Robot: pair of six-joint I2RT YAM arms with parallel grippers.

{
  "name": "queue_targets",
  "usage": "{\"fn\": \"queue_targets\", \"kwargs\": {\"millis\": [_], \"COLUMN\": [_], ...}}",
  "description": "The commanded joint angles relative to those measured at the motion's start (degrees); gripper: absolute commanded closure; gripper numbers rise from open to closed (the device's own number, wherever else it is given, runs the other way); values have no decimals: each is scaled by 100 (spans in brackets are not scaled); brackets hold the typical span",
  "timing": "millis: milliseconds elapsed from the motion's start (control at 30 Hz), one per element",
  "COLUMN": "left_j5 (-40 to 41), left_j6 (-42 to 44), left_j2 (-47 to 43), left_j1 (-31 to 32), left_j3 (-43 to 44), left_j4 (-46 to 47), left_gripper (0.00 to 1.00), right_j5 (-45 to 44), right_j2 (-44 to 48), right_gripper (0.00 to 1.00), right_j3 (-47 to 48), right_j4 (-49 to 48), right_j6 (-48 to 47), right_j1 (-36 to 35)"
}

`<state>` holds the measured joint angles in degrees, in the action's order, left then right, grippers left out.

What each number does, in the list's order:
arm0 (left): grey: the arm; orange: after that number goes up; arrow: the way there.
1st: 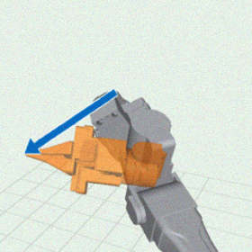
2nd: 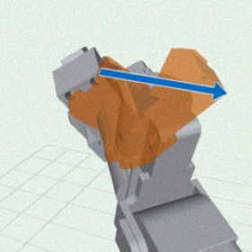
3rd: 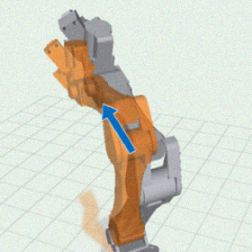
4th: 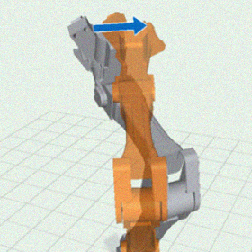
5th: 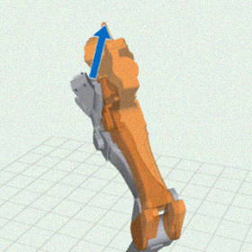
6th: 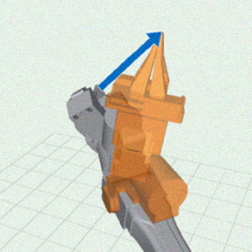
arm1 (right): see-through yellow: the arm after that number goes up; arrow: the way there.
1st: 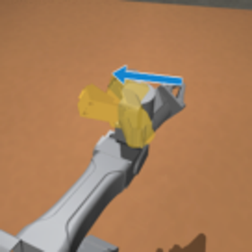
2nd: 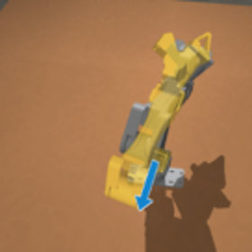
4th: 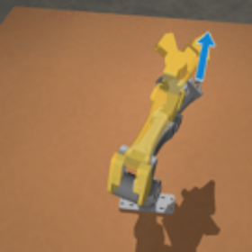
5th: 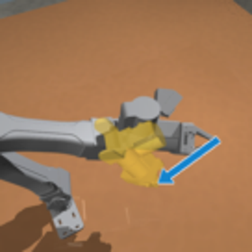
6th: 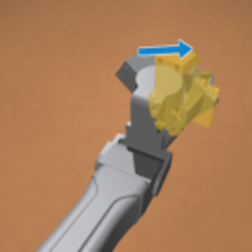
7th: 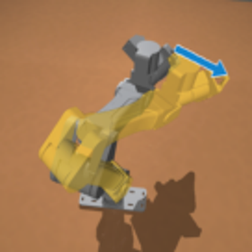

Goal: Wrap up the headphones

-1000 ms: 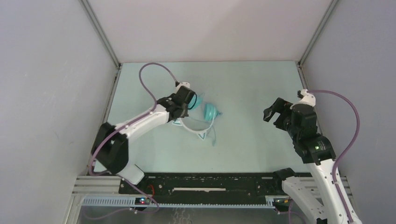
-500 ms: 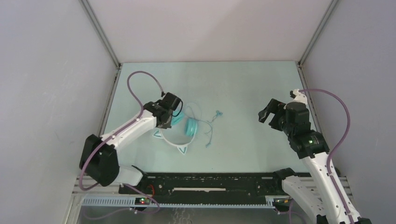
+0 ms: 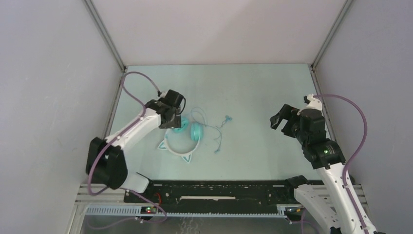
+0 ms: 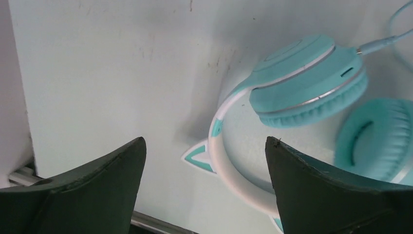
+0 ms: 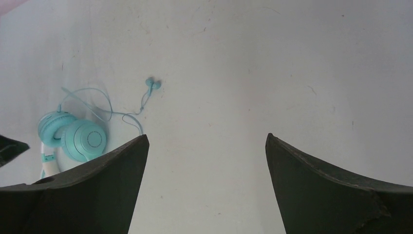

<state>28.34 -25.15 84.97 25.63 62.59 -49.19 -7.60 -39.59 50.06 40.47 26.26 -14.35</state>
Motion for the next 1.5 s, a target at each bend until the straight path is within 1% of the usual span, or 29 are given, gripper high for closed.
{"fn": "queue_targets", "kwargs": {"millis": [0, 67, 133, 167, 267, 367, 433, 533, 600, 667, 733, 867, 1033, 1100, 1167, 1200, 1267, 1300, 1400, 1467], "left_j5": [233, 82, -69, -108, -406, -376, -221, -154, -254, -381, -396, -394, -636, -636, -696, -695, -493, -285, 670, 1146], "left_j6": [-1524, -2353, -3050, -3384, -4069, -4554, -4917, -5398, -5489, -5535, -5550, -5663, -5969, -6057, -5935, -5769, -5368, -5125, -4263, -3502], "left_j2": [-1208, -1676, -2027, -2150, -2277, -2060, -1758, -1271, -978, -818, -686, -500, -420, -359, -310, -310, -464, -598, -1223, -1680], "left_j1": [-5, 4, 36, 79, 268, 563, 784, 922, 920, 917, 913, 873, 800, 802, 803, 803, 795, 783, 699, 586], "left_j3": [-77, -577, -1157, -1320, -1829, -1982, -1920, -1924, -2049, -2190, -2244, -2379, -2735, -2842, -2926, -2898, -2668, -2442, -1778, -1358], "left_j4": [-435, -391, -299, -251, 185, 449, 370, 351, 648, 1030, 1218, 1338, 1636, 1691, 1900, 1926, 1751, 1566, 856, 535], "left_gripper": [4, 4, 7, 9, 10, 10, 9, 9, 9, 11, 11, 22, 32, 39, 61, 75, 93, 99, 100, 100], "right_j5": [40, 131, 212, 241, 316, 339, 338, 342, 339, 329, 321, 241, 197, 213, 247, 260, 359, 426, 515, 636], "right_j2": [-69, -135, -209, -252, -352, -397, -389, -365, -341, -310, -273, -154, -129, -126, -121, -130, -146, -141, -74, -7], "right_gripper": [0, 0, 0, 0, 0, 0, 0, 0, 0, 0, 0, 0, 0, 0, 0, 0, 1, 2, 2, 2], "right_j3": [-71, -104, -134, -143, -173, -181, -181, -181, -181, -181, -181, -181, -181, -181, -181, -181, -181, -181, -181, -181], "right_j4": [-188, -303, -389, -423, -517, -544, -551, -540, -512, -483, -455, -344, -278, -285, -307, -313, -345, -356, -356, -361], "right_j6": [-112, -98, -89, -80, -75, -64, -68, -72, -75, -77, -86, -105, -118, -92, -82, -76, -127, -156, -220, -304], "right_j1": [-24, -32, -33, -37, -48, -50, -55, -59, -59, -59, -60, -52, -42, -42, -42, -42, -42, -42, -42, -35]}}
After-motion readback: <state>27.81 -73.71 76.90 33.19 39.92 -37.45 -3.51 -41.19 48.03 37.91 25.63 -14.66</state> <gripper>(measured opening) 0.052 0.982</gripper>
